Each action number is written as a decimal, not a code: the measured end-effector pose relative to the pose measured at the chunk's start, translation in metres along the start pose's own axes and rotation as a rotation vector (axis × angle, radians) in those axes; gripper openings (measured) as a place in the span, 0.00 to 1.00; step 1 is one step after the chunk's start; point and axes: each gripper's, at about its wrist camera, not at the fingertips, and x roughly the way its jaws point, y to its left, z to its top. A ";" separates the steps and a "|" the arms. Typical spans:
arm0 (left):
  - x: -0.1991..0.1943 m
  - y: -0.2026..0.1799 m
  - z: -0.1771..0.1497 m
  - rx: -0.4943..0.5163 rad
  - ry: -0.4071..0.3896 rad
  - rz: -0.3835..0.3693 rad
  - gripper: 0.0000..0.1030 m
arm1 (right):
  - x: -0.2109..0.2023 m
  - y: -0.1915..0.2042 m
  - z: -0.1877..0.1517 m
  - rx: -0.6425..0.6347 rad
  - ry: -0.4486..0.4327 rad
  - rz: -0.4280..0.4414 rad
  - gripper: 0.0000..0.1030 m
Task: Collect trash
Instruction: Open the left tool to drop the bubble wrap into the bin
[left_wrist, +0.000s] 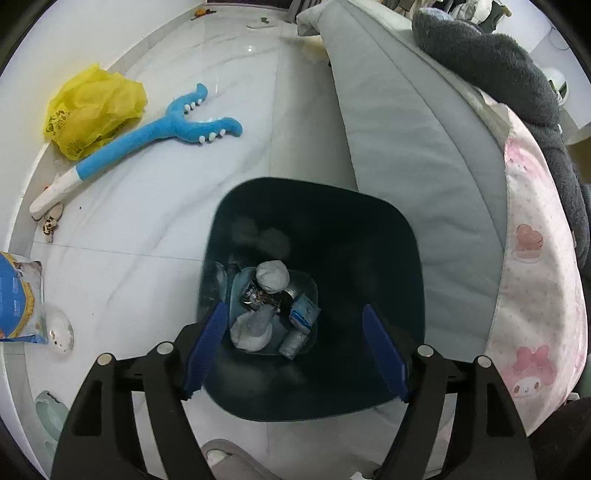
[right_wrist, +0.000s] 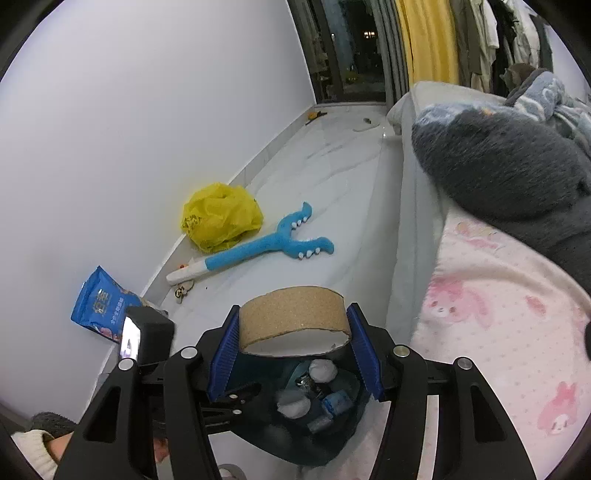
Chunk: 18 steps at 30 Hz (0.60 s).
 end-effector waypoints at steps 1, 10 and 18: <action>-0.003 0.003 -0.001 -0.001 -0.007 0.000 0.76 | 0.003 0.001 -0.001 0.000 0.004 0.001 0.56; -0.029 0.028 -0.003 -0.011 -0.075 0.005 0.76 | 0.044 0.017 -0.014 -0.011 0.093 -0.011 0.56; -0.058 0.037 -0.001 0.000 -0.159 0.010 0.68 | 0.080 0.031 -0.031 -0.037 0.181 -0.021 0.56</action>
